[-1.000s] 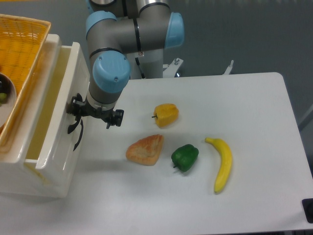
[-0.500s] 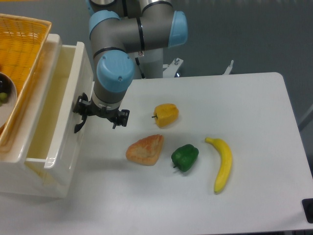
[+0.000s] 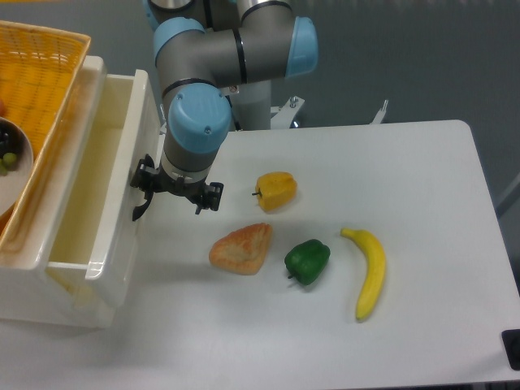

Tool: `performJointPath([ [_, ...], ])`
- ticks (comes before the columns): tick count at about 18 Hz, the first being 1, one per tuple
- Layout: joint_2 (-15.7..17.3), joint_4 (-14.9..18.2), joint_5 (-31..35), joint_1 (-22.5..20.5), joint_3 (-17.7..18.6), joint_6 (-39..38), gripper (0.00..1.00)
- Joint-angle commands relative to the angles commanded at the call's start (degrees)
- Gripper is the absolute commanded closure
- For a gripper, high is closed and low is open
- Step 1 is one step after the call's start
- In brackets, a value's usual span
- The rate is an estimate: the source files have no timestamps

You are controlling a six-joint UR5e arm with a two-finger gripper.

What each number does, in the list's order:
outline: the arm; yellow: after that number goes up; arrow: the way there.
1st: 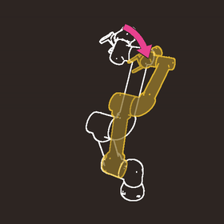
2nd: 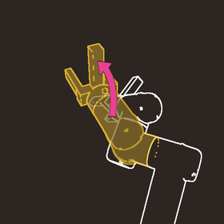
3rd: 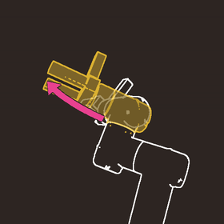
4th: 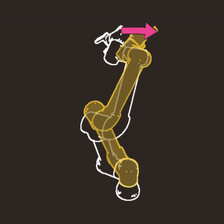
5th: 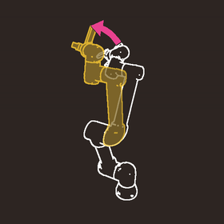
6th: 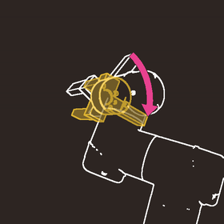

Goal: Slide the top white drawer open
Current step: 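Pull the handle outward from the cabinet, sliding the upper drawer open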

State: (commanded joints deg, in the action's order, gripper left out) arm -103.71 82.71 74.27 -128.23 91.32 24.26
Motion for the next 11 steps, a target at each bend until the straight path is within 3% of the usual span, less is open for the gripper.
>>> performJointPath([
  [11,0.09,0.00,1.23,-1.41,-0.17,1.84,0.00],
])
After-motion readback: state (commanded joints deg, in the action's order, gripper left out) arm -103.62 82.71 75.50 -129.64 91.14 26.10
